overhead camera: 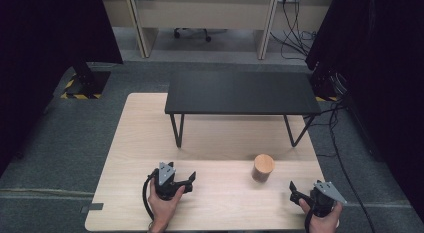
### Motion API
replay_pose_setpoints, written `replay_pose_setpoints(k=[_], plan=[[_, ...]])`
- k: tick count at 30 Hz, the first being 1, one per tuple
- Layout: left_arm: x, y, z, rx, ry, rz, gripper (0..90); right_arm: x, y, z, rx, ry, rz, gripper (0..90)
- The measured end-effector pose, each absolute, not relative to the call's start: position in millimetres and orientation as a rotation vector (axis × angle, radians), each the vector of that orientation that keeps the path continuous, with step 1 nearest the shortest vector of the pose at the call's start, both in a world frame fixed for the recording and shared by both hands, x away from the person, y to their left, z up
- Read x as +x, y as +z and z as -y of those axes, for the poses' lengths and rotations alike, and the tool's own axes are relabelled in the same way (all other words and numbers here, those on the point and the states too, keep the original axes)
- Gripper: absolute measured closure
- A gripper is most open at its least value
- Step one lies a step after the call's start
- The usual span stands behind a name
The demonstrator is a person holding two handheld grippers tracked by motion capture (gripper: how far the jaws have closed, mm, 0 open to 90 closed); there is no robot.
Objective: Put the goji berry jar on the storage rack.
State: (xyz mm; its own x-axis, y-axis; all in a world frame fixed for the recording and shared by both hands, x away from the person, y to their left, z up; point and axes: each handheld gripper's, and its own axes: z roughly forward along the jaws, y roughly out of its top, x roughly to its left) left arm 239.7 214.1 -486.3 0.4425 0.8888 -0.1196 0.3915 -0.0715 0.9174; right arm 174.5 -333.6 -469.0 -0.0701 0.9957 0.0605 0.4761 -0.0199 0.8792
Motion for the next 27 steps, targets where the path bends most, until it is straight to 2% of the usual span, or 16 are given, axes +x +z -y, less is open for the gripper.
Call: replay_pose_setpoints(k=[10,27], plan=[[240,-486,-214,1.667,0.606,-1.126,4.3,179,-469,354,1.383,1.184,-1.865,1.0],[240,-486,-214,1.666,0.605,-1.128,4.3,230,-469,310,1.263,1.225,-1.981,1.4]])
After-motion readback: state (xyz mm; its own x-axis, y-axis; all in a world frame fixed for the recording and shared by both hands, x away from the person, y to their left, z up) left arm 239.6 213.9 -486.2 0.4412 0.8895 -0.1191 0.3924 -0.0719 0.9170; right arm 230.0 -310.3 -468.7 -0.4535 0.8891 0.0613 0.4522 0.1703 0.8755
